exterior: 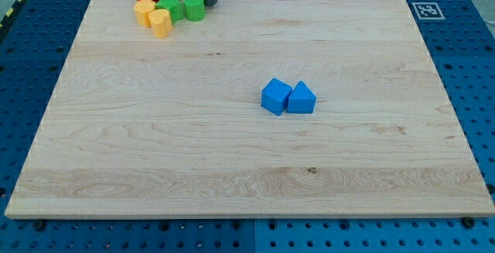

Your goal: Separate the blue triangle and blue cube from each other

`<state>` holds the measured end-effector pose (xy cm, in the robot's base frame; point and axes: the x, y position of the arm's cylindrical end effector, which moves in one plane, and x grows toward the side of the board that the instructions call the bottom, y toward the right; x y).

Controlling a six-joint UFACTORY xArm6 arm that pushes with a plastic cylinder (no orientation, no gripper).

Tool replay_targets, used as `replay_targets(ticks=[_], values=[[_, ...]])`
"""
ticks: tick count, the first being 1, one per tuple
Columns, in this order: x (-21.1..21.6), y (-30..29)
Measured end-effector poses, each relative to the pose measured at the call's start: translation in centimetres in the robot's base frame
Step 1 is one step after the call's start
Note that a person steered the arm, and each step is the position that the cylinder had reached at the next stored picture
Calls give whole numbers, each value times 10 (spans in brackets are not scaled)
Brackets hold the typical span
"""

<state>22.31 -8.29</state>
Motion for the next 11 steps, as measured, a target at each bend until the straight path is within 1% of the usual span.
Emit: replay_targets(ticks=[1,2,3,4,5,6,7,10,11], values=[[-2,1],[0,72],[48,155],[138,212],[226,218],[276,177],[273,130],[233,129],[215,111]])
